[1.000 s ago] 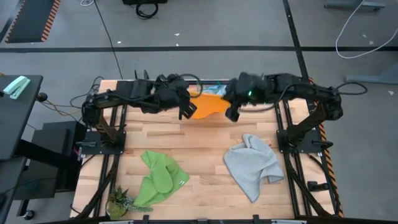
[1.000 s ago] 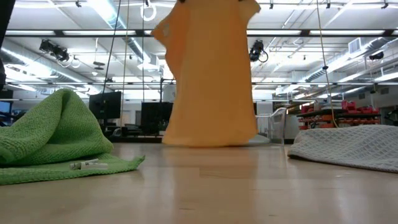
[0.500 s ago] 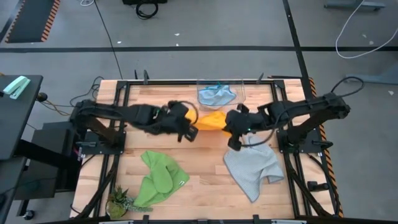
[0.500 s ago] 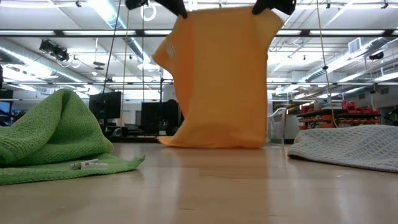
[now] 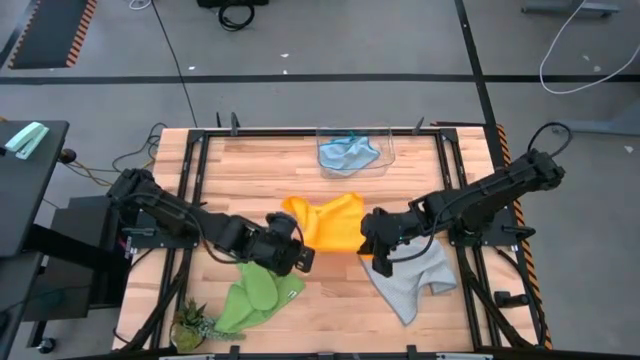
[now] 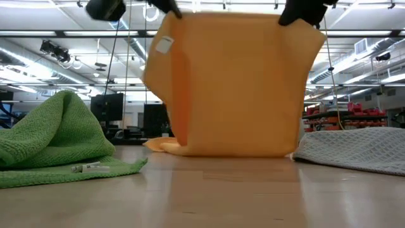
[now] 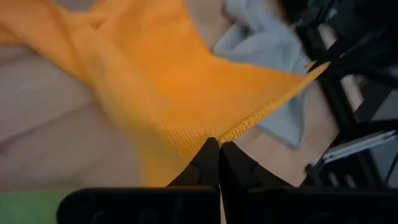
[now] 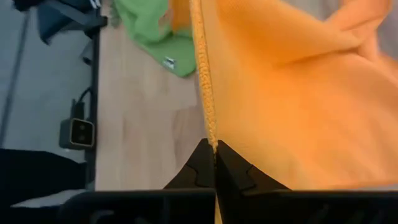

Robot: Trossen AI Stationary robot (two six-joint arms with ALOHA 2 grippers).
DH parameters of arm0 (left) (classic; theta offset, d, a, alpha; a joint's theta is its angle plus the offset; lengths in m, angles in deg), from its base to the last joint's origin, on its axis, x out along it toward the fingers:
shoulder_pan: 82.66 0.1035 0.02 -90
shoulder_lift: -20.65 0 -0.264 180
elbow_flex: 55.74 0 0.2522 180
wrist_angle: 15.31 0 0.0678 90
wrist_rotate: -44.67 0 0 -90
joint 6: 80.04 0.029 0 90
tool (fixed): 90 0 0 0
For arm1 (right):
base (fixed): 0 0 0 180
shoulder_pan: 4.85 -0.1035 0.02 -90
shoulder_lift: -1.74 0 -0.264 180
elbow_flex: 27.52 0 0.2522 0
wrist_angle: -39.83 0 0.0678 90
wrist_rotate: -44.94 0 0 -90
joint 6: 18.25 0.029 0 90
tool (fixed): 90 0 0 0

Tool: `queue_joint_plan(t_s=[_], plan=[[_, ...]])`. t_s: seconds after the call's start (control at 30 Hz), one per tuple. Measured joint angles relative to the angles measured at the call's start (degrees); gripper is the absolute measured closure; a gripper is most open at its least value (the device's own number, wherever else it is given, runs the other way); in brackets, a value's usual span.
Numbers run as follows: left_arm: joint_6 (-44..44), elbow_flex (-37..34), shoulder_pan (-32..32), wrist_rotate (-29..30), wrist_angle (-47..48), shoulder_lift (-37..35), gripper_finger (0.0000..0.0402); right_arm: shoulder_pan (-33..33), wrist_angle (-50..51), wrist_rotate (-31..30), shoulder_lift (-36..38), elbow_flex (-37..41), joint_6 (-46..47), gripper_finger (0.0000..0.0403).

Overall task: Fold microfiber towels
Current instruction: Fold the orange microfiber cloth

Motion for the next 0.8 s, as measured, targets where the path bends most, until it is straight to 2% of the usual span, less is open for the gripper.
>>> queue_joint_plan(t_s=[0.17,0.47,0.6,0.8], plan=[[-0.34,-4.74,-0.39,-4.77,-7.86,0.0,0.04,-0.1,-6.4,4.07,-0.12,5.73,1.8,0.0403],[-0.37,-6.83,-0.78,-11.6,-10.13,1.07,0.04,0.01,-19.74,6.79,-0.28,13.98,5.34,0.0403],[2.3,-6.92,1.18,-12.61,-10.13,1.77,0.0401,2.12,-19.01,7.22,-0.38,14.84,4.97,0.0403],[7.9,-6.87,6.89,-12.7,-7.21,2.4,0.0401,9.77,-15.35,8.63,-0.48,14.88,5.65,0.0403]])
